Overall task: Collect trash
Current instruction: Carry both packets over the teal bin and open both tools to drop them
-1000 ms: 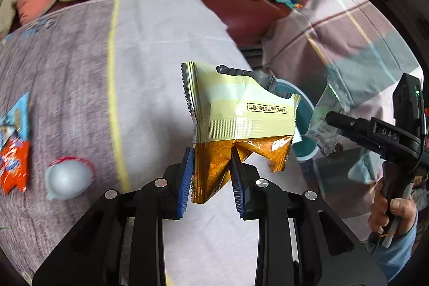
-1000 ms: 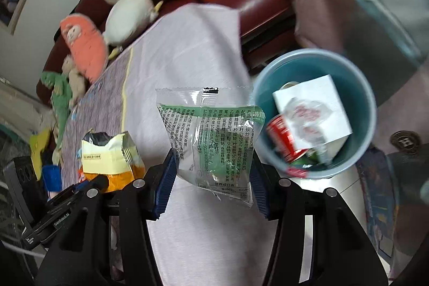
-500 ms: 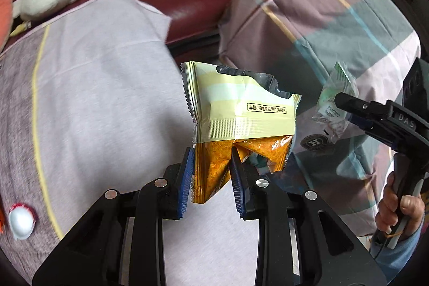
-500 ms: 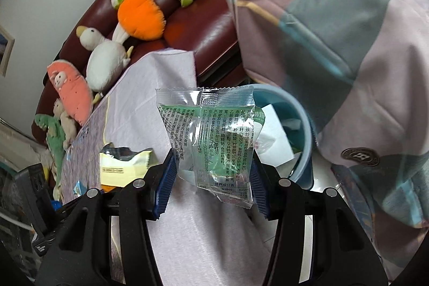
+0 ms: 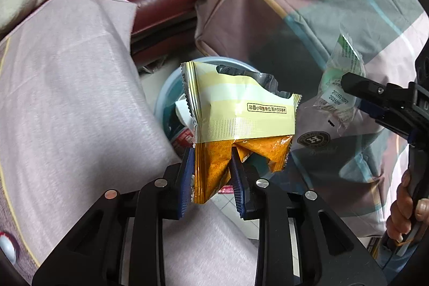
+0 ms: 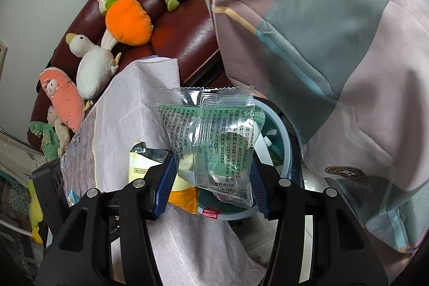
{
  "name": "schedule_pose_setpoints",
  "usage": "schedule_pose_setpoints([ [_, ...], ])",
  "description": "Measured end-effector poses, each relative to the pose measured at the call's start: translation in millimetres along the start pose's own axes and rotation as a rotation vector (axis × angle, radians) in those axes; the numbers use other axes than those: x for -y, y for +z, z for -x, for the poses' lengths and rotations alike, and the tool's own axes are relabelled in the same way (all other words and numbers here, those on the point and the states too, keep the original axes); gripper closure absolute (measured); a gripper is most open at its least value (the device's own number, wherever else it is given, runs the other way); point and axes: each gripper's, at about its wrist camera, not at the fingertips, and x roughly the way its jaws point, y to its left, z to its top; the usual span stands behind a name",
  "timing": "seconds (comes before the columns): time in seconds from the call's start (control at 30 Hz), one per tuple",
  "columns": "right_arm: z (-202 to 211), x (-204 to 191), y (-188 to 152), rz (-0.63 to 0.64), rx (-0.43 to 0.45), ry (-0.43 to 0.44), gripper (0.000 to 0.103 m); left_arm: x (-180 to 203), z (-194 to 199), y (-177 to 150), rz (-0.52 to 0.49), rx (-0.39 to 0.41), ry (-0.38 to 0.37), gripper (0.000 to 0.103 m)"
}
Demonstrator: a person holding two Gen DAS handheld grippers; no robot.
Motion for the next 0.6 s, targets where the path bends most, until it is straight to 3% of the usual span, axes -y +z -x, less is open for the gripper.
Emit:
schedule_pose_setpoints([
  [0.2,-8,9,7,-0.013,-0.013,-0.019,0.053,6,-24,11,-0.012,-0.028,-0.012,0.073],
  [0.33,-13,11,12,-0.017,-0.015,-0.028,0.053,5,-35,18,-0.004,-0.02,-0.006,0.06],
  [0.4,-15,10,13,-0.017,-0.016,-0.032,0.053,2,-41,26,0.011,-0.015,-0.013,0.058],
  [0.6,-24,9,12,-0.016,-0.038,-0.041,0.053,-2,-40,28,0.012,0.001,-0.016,0.035],
])
